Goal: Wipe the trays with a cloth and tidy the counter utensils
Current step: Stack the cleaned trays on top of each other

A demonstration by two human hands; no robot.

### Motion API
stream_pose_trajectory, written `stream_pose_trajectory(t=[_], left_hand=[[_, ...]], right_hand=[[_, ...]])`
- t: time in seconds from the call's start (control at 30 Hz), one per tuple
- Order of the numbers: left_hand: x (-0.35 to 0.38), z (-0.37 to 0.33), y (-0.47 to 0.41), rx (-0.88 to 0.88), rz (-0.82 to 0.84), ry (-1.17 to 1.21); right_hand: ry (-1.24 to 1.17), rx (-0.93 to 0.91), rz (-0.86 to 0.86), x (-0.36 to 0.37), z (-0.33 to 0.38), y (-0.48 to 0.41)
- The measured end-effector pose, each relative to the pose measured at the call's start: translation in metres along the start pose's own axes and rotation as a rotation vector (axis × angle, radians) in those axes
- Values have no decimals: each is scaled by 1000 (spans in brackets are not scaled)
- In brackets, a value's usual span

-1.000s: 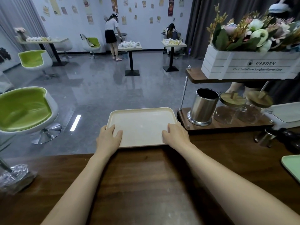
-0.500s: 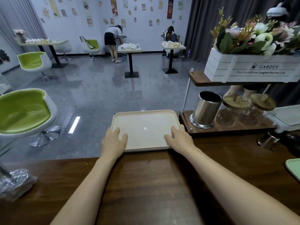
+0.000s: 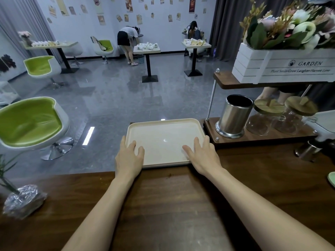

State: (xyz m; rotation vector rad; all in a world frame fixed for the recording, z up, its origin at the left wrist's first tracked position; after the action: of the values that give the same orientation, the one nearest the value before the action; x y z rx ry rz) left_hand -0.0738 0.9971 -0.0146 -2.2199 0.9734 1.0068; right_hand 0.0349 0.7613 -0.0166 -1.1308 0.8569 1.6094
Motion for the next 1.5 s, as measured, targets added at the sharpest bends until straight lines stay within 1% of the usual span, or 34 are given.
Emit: stream_pose_trajectory(t=[0.1,0.2,0.3,0.37,0.47,0.53,0.6,0.7,0.77,0.8,0.87,0.93,1.0,1.13,1.27,1.37,1.5], left_hand=[[2,4,-4,-8,10,-11],[2,3,-6,32,39,-34],[-1,4,-8,45,100,-88],[-3,6,-9,35,162,-124],[-5,5,-11,35,228,-185],[-6,7,-14,24,248,-205],[-4,11,-17,32,250,-225],[2,19,-24,43,224,-283],[4,18,-24,46,171,-289],[5,15,-21,88,108,-280],[8,5,-6,259,-80,-251],[15,-14,18,388,-213,-158],[28,-40,48,422,-233,-40],[65,-100,111,489,-130,119],[97,-166,174,491,1,245],[126,-214,213,483,103,276],[168,-273,262,478,190,276]], right_hand=[[24,-9,22,-2,1,3],[21,-6,22,-3,0,5],[27,-14,27,-3,0,4],[75,-56,-20,-2,0,9],[192,-168,-91,1,-2,24],[190,-210,-69,2,-6,35],[128,-226,-28,1,-13,45],[8,-257,8,-2,-27,63],[-83,-266,29,-7,-40,78],[-126,-265,35,-10,-48,85],[-197,-258,41,-17,-64,97],[-249,-235,34,-27,-80,107],[-284,-201,30,-38,-97,116],[-330,-142,31,-59,-130,136],[-379,-106,0,-83,-171,163],[-368,-61,-26,-103,-220,185],[-257,-1,-87,-131,-299,215]])
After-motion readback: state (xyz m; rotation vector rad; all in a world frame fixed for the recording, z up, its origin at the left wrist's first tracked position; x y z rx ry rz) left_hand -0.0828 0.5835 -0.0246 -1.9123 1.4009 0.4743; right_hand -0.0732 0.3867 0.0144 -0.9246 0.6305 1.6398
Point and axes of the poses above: each hand's wrist, its own y-axis away from the middle knuckle, its own x-axis out of the palm, z = x × y, the point moved 1 cm from there along -y, towards the middle knuckle, and after that the axes turned 3 degrees about y, right-handed, at the moved point
